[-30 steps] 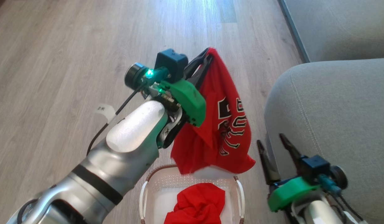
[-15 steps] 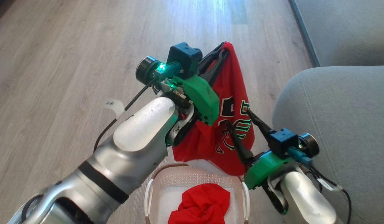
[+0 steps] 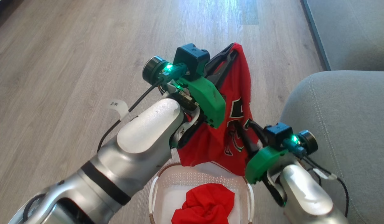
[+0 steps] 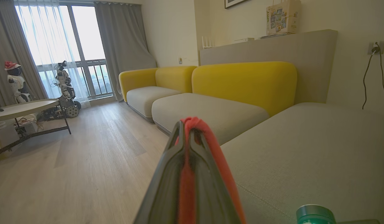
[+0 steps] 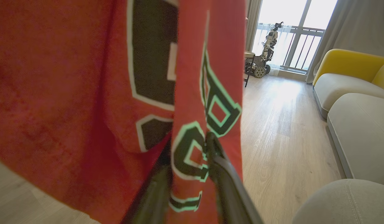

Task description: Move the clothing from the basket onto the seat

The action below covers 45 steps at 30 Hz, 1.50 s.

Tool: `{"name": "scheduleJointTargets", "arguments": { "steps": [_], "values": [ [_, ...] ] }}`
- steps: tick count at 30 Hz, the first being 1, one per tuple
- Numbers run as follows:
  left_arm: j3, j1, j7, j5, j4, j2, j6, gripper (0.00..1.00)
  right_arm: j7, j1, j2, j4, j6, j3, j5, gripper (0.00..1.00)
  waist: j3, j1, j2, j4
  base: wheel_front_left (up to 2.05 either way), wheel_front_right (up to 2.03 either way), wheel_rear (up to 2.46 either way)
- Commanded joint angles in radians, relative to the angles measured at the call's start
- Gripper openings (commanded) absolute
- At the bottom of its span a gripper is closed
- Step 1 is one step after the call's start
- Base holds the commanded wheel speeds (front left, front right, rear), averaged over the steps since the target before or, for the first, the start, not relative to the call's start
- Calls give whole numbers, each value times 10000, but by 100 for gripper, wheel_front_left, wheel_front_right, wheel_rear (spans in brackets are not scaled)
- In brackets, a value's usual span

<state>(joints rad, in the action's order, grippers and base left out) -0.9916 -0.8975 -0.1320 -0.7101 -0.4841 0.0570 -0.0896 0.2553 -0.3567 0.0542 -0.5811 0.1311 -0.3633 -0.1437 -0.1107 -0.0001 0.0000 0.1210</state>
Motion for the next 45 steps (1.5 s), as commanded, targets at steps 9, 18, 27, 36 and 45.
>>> {"name": "scheduleJointTargets", "arguments": {
  "steps": [9, 18, 27, 36, 45],
  "values": [
    [560, -200, -360, -214, 122, 408, -269, 71, 65, -837, -40, 410, -4, 285, -122, 0, 115, 1, 0, -298, 0, 0, 0],
    [673, 796, -1005, -295, -234, 740, -259, 100, 65, -1259, -40, 464, -4, 1106, 568, 0, 332, 1, 0, -1009, 0, 0, 0],
    [650, 1883, -1235, -289, -182, 712, -181, 100, 65, -1890, -3, 479, -4, 2063, 1716, 0, 647, 1, 0, -2404, 0, 0, 0],
    [807, 2237, -1289, -91, -260, 446, -88, 100, 65, -2556, 285, 680, -4, 2096, 2018, 0, 1179, 1, 0, -4345, 0, 0, 0],
    [1163, 2198, -1295, 445, -217, 202, 64, 100, 65, -2906, 464, 957, -4, 1927, 1845, 0, 1680, 1, 0, -5456, 0, 0, 0]
  ]
}}
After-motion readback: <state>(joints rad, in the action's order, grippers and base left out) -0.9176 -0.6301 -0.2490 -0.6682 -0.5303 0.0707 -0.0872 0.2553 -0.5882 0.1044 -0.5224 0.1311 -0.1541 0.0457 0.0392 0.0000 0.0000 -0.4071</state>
